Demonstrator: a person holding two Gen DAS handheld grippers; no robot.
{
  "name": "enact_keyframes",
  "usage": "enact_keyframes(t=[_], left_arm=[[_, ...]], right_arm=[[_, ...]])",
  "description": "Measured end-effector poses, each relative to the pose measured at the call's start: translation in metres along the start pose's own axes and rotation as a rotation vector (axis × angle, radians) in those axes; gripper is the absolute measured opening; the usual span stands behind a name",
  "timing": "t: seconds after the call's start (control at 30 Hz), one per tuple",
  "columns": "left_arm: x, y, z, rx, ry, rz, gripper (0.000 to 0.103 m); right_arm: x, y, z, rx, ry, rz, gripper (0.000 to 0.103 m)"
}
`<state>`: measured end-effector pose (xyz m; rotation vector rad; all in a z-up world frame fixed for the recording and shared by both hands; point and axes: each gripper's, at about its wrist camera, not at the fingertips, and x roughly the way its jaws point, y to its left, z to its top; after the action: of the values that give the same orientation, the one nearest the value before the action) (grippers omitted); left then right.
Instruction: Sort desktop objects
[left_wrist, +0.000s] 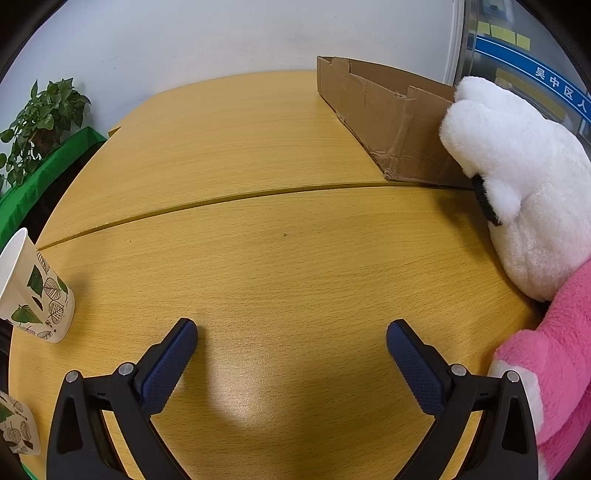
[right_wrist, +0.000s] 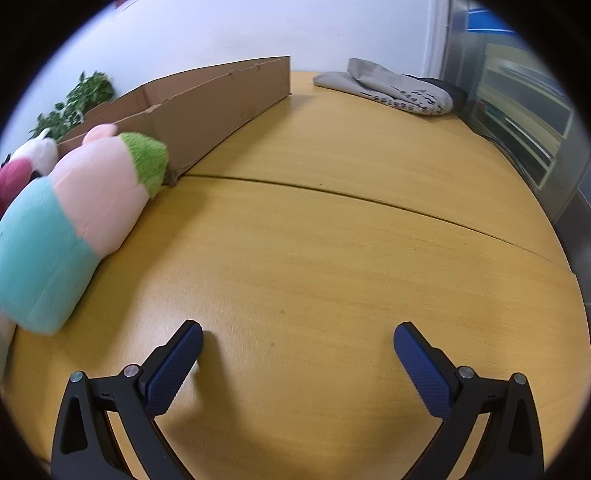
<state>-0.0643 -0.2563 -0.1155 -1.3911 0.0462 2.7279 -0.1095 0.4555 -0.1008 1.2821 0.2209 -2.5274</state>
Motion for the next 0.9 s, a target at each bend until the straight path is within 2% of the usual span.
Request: enact_keyframes(t=[0.27,0.43,0.5,0.63,0.8,0.9], left_arm=[[0.000,0.000,0.000,0.000,0.000,0.000,0.103],[0.000,0.000,0.000,0.000,0.000,0.000,0.103],[0.001,0.001,0.000,0.000,0.000,0.000,0.103],[0.003,0.001,0.002,-0.003,0.000,0.001,0.103],[0.004,0.001,0.002,-0.024,0.000,0.017,0.103],[-0.003,-0.004,-0.007,-0.048,0.002,0.032,0.103]], right_arm=[[-0.013,-0.004,-0.019,0.016,0.006,-0.008,0.103],[-0.033,0.000,-0.044,0.029,0.018,-0.005,0.103],[-0.052,0.008,-0.056,0.041,-0.008,0.016,0.103],[-0.111,0.038,-0.073,0.057,-0.192,0.008,0.103],[-0.173,0.096,-0.084,0.080,-0.354,0.093,0.103],[-0.199,0.128,-0.091,0.095,-0.431,0.203,0.103]])
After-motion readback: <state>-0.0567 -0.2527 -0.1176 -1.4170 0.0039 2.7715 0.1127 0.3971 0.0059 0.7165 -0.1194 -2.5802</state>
